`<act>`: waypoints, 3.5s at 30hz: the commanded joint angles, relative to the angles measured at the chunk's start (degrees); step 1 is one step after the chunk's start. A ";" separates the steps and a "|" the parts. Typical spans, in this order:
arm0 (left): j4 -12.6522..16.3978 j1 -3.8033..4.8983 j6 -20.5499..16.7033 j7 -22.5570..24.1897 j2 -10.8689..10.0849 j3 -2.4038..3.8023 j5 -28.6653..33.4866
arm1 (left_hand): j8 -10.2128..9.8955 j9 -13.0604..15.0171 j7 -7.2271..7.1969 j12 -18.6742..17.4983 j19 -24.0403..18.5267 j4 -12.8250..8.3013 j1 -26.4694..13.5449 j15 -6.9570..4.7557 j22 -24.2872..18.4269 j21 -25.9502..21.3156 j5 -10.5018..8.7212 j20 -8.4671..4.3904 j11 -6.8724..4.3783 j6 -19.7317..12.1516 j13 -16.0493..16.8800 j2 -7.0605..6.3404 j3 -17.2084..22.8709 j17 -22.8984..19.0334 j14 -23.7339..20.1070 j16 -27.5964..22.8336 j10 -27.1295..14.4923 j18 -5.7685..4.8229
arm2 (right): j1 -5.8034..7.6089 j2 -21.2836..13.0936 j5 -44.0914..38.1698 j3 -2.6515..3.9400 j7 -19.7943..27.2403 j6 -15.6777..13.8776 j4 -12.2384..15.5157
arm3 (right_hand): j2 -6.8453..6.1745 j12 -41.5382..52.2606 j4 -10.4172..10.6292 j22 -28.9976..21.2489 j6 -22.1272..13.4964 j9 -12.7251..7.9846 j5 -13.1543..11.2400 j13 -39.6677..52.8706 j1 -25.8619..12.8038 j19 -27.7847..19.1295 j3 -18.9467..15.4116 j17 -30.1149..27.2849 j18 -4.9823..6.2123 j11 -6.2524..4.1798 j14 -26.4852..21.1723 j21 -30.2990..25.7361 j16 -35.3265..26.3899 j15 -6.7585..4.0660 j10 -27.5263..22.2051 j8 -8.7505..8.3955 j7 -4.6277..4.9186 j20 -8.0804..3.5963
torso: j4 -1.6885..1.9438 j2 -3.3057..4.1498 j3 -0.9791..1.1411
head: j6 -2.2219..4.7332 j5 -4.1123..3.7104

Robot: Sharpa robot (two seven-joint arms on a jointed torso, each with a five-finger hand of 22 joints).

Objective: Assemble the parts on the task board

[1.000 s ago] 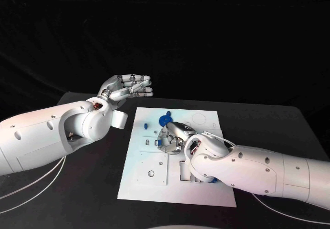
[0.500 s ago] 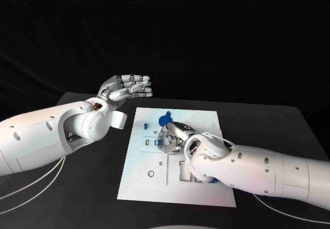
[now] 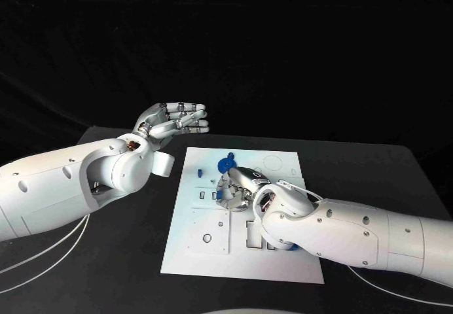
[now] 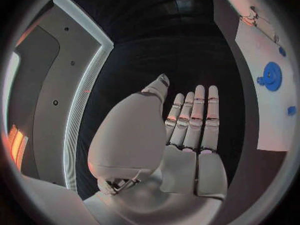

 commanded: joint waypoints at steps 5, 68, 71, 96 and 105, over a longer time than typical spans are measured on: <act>0.04 0.03 1.03 0.16 0.05 0.03 0.05 | -0.34 -0.09 3.04 -0.17 0.38 0.01 -0.35 0.43 -0.05 -0.27 -0.30 -0.16 -0.04 -0.39 0.08 0.17 0.27 0.06 0.14 -0.39 -0.51 0.32 | -0.05 0.06 -0.82 -0.01 0.59 0.08 -0.04 | -1.33 -0.69 0.69 12.36 -0.85 -0.27 -1.37 -0.49 -0.76 3.71 -2.83 9.38 -0.26 0.08 4.61 -0.49 -0.35 0.61 -0.92 -0.25 0.08 0.66 | -0.03 -0.01 -0.03 | -0.04 -0.05; -12.65 2.66 32.62 -51.89 16.31 -3.82 -58.32 | 34.65 16.28 -6.35 62.69 20.25 5.96 -19.56 -10.72 39.26 52.46 0.14 -11.85 -10.53 -3.83 38.16 8.87 -13.61 63.49 31.64 70.69 8.96 -1.98 | 7.50 -24.50 33.98 1.13 18.57 -6.61 10.24 | 6.55 -1.55 12.12 11.14 -4.32 -2.52 3.69 -1.80 10.47 2.60 -27.61 8.36 0.31 0.79 4.36 -2.89 -0.87 1.20 -2.35 0.14 0.88 1.21 | -0.21 -3.33 1.37 | -3.10 1.26; -13.22 2.70 33.93 -52.11 17.01 -4.05 -58.37 | 33.63 15.99 -6.05 62.86 20.27 5.94 -19.33 -10.51 39.71 52.86 0.22 -11.69 -10.28 -4.22 38.30 9.20 -13.90 63.88 31.74 70.88 8.90 -2.03 | 7.50 -24.50 33.86 1.12 18.35 -6.55 10.16 | 6.55 -1.50 12.12 11.15 -4.35 -2.52 3.82 -1.73 10.48 2.62 -27.61 8.32 0.30 0.79 4.36 -2.87 -0.88 1.20 -2.30 0.14 0.88 1.21 | -0.21 -3.30 1.38 | -3.23 1.24; -14.72 2.72 39.69 -53.08 19.40 -4.43 -59.15 | 32.09 15.66 -5.73 63.30 20.42 5.88 -18.56 -10.17 40.95 53.84 0.55 -11.32 -9.95 -3.86 38.84 10.29 -14.13 65.08 32.05 71.37 8.85 -2.17 | 7.50 -24.42 33.52 1.09 17.42 -6.21 9.62 | 6.53 -1.62 12.13 11.14 -4.41 -2.54 4.41 -1.88 10.47 2.60 -27.63 8.25 0.31 0.80 4.34 -2.90 -0.91 1.20 -2.41 0.18 0.88 1.21 | -0.12 -3.27 1.28 | -3.97 1.07; -14.38 2.72 39.83 -53.14 19.45 -4.43 -59.11 | 31.76 15.89 -5.91 63.47 20.22 5.84 -16.93 -10.21 41.30 54.24 0.72 -11.25 -10.08 -2.97 39.05 11.04 -13.32 65.21 32.03 71.47 8.73 -2.15 | 7.49 -24.17 33.49 1.06 17.32 -6.11 9.23 | 6.55 -1.60 12.14 11.12 -4.41 -2.54 4.59 -1.86 10.47 2.58 -27.63 8.23 0.32 0.80 4.33 -2.94 -0.92 1.20 -2.39 0.20 0.88 1.21 | -0.10 -3.30 1.33 | -4.13 1.09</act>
